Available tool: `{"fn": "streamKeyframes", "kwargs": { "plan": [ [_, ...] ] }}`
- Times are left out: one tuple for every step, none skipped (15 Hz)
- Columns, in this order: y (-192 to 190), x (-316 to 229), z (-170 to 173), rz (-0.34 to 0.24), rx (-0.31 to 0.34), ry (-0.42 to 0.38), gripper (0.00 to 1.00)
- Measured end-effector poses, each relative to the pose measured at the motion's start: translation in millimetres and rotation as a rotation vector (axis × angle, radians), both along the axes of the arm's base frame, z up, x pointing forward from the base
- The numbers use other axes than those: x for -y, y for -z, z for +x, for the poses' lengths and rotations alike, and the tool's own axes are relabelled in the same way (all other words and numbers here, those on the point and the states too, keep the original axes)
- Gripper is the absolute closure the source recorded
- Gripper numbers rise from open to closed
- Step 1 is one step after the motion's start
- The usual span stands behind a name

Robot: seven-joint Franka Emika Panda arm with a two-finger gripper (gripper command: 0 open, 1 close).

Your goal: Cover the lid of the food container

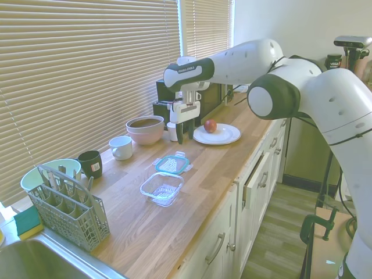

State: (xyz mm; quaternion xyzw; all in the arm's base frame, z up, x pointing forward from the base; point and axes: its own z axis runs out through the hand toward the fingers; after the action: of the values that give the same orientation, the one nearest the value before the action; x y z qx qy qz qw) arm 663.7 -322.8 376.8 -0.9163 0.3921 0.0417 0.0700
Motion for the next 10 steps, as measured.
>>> {"fn": "streamKeyframes", "kwargs": {
  "plan": [
    [7.2, -2.7, 2.0, 0.007, -0.006, -0.004, 0.0],
    [12.2, -4.1, 3.0, 0.014, -0.011, -0.004, 0.0],
    [14.5, -4.9, 3.5, 0.021, -0.011, -0.002, 0.0],
    [14.6, -5.4, 3.4, 0.03, -0.011, 0.001, 0.0],
    [14.2, -4.8, 2.8, 0.04, -0.01, 0.004, 0.0],
    [13.8, -3.9, 1.6, 0.055, -0.011, 0.009, 0.0],
    [13.1, -1.9, 0.5, 0.067, -0.009, 0.015, 0.0],
    [13.4, 0.7, -0.7, 0.076, -0.007, 0.02, 0.0],
    [15.5, 2.7, -1.6, 0.088, -0.009, 0.023, 0.0],
    [18.5, 3.2, -1.0, 0.102, -0.011, 0.023, 0.0]
  ]
}}
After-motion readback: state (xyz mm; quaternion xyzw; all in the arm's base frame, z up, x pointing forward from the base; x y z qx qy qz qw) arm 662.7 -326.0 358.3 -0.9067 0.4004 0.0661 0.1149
